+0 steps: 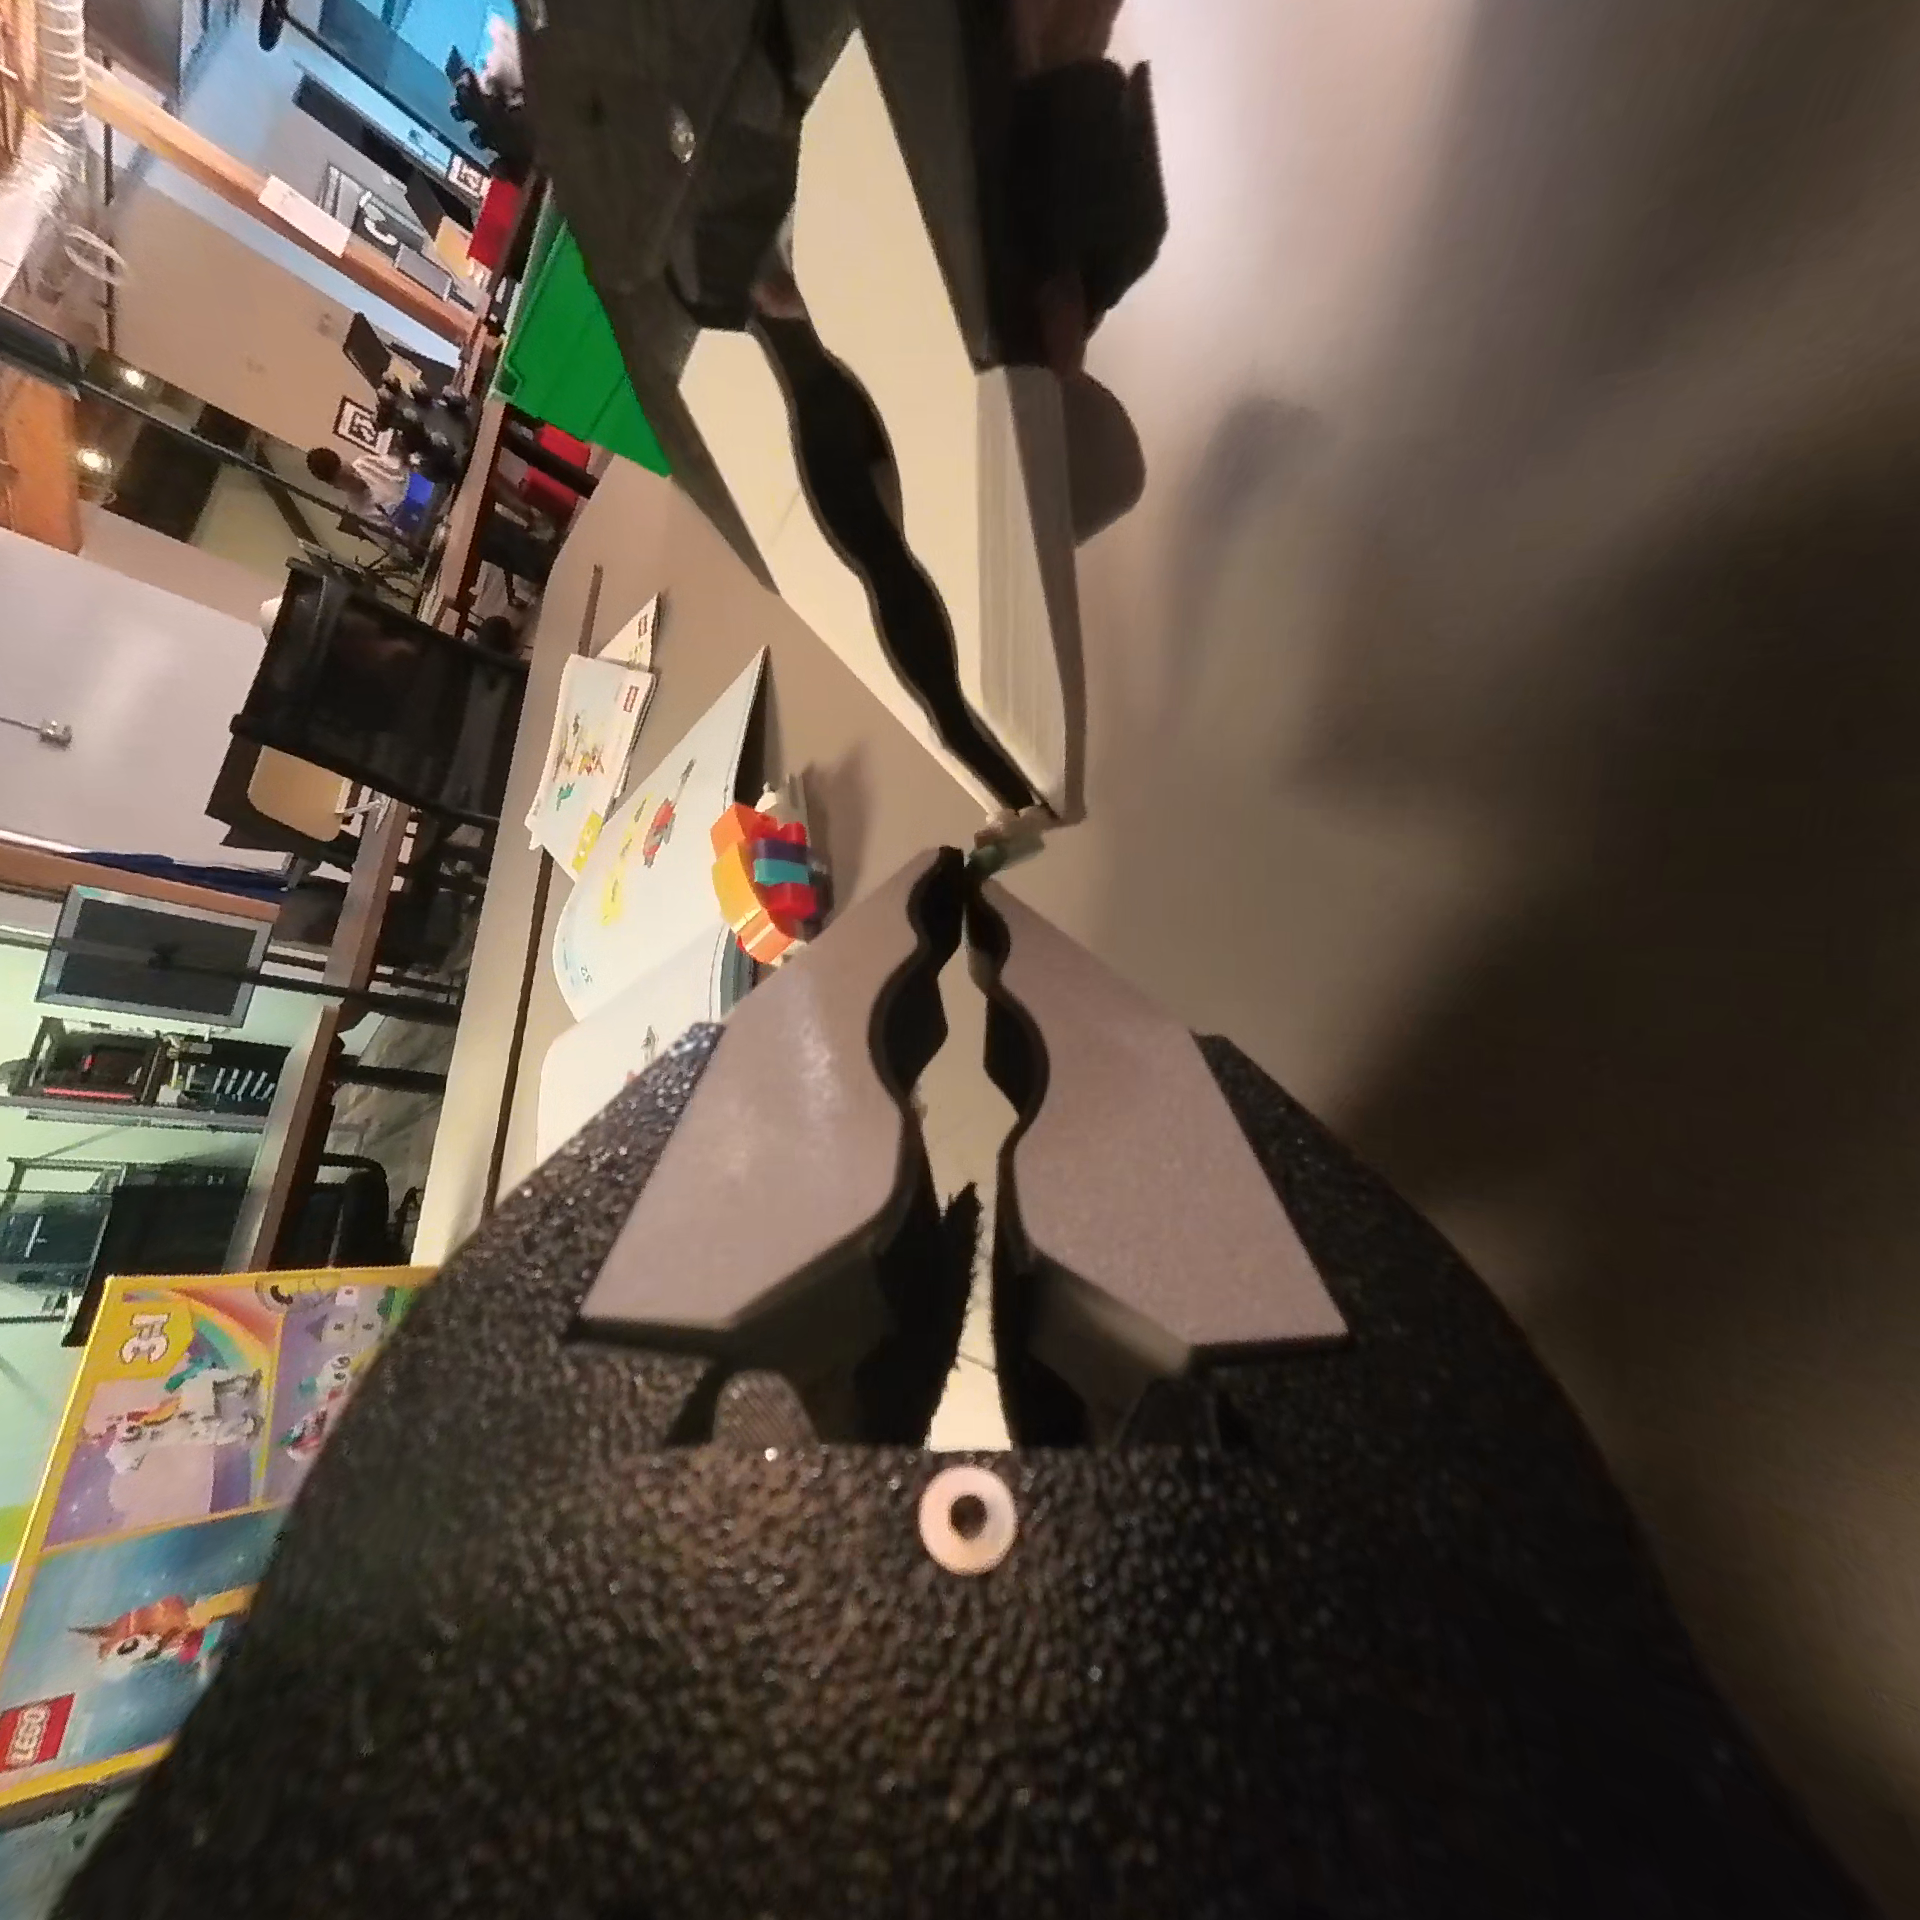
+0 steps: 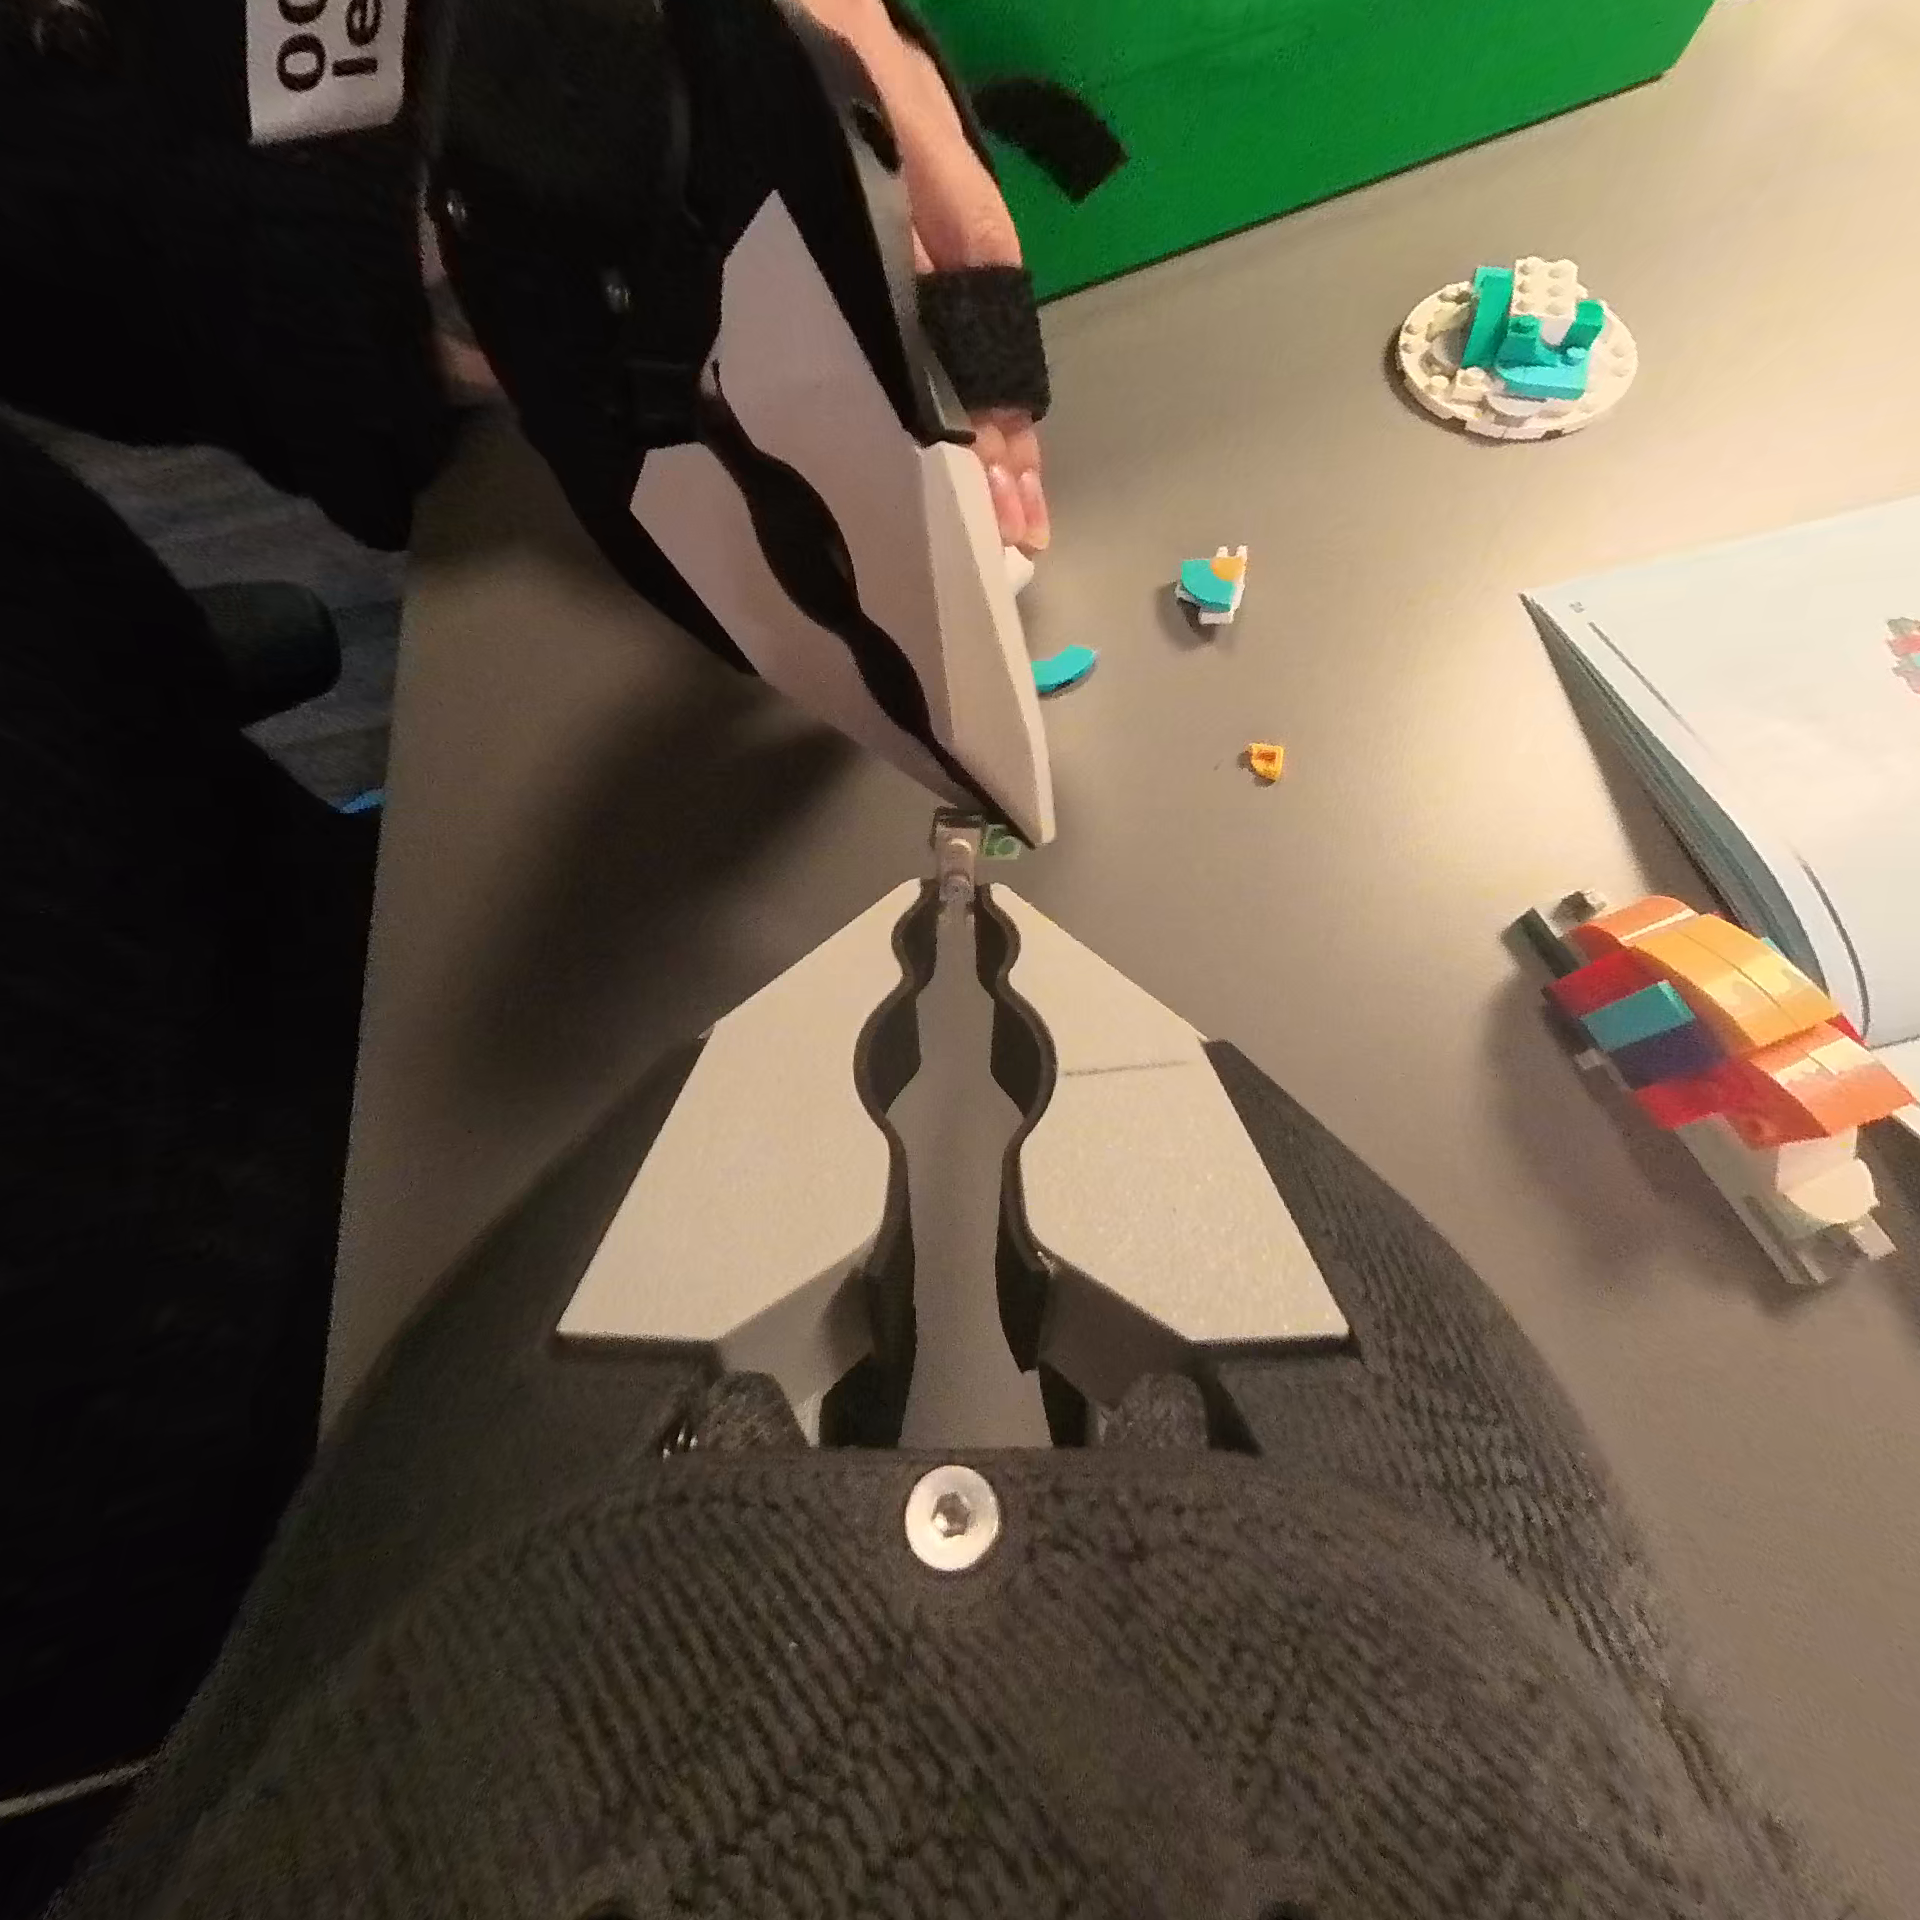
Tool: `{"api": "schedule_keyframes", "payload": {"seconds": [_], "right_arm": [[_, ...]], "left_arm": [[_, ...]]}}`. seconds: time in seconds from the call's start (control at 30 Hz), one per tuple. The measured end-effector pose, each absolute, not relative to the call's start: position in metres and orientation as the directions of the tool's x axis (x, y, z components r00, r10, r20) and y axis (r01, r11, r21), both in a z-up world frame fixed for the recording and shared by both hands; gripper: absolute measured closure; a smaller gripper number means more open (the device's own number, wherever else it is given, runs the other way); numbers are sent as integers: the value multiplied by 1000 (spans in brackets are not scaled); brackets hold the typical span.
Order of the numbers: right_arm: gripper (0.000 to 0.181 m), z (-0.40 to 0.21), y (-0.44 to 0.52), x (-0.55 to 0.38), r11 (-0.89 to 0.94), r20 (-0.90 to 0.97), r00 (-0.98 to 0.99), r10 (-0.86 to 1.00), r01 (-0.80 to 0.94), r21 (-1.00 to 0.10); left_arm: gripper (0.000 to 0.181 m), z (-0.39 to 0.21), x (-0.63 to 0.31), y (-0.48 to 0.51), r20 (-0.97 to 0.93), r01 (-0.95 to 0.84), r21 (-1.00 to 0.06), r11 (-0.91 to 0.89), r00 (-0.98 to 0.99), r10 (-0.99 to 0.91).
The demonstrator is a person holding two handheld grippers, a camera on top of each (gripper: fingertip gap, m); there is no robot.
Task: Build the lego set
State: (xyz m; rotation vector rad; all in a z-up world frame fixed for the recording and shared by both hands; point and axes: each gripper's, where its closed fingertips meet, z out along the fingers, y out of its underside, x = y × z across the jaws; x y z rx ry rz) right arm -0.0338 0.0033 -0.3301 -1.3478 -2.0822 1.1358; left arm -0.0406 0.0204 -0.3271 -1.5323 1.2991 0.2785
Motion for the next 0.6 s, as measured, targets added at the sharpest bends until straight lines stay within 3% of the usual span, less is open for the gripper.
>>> {"api": "schedule_keyframes", "payload": {"seconds": [0.6], "right_arm": [[176,-334,13,-40,115,-121,-371,921,555,-824]], "left_arm": [[181,-339,-54,32,-676,-817,-575,30,454,-580]]}}
